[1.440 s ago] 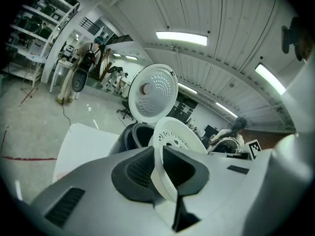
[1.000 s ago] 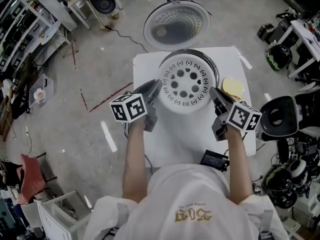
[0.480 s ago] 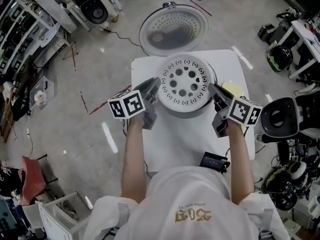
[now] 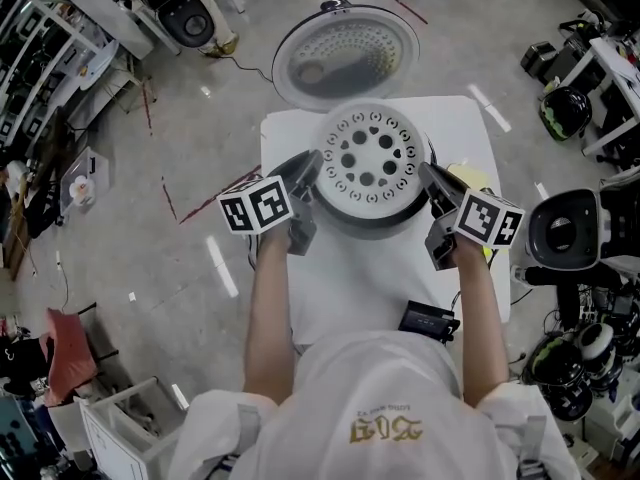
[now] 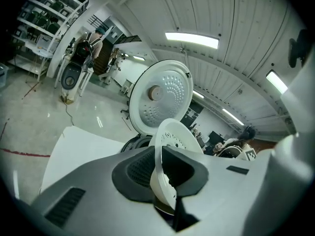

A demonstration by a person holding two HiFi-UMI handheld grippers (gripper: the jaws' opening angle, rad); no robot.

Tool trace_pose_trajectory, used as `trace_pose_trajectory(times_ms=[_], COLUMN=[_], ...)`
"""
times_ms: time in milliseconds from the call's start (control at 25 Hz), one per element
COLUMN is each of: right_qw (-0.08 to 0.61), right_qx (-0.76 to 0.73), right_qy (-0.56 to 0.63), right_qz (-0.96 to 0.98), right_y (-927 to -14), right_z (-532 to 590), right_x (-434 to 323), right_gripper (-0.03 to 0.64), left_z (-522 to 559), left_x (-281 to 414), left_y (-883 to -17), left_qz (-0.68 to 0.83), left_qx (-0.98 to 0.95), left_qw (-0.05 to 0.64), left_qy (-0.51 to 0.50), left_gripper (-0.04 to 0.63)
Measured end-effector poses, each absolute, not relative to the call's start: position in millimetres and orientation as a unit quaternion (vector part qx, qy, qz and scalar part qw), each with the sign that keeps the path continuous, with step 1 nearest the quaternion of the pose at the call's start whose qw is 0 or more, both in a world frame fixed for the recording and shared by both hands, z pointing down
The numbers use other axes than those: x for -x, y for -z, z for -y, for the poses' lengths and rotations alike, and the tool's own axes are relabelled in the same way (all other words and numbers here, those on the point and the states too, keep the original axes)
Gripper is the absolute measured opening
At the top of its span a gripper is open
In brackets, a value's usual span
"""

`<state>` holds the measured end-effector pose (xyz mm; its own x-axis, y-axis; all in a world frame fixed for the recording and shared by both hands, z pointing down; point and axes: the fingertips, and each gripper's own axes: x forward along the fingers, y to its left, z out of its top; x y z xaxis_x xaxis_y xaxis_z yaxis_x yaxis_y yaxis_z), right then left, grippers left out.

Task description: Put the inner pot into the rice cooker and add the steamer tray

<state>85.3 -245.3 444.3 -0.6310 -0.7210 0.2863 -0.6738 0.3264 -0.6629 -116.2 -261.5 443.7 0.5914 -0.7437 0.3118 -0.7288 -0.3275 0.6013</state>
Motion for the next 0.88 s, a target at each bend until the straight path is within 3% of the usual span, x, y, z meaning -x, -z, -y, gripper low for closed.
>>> trace_pose_trajectory(times_ms=[280,680,880], right_qw=[-0.005,-0.056,-0.071], right_qx=[0.438,0.461,0.469], right_qy=[0.372,0.325,0.309], right_qz=[-0.818,-0.824,-0.824], right_y=[-453.8,-463.4,-466.3], right_z=[250.1,257.9,259.0], right_x=[-80.6,-85.2,-81.2], right_gripper=[0.048,0.069,0.069], left_z=[262.6,269.2,270.3], left_x=[118.3,108.2,104.5], left_y=[-456.6,-464.6,-467.7], left_qz=[0.458,0.483,0.484], left_qx=[-0.812,-0.818,-0.821], left_qw=[0.362,0.305,0.285], left_qy=[-0.007,-0.072,-0.102], left_gripper=[0.064,0.08,0.149])
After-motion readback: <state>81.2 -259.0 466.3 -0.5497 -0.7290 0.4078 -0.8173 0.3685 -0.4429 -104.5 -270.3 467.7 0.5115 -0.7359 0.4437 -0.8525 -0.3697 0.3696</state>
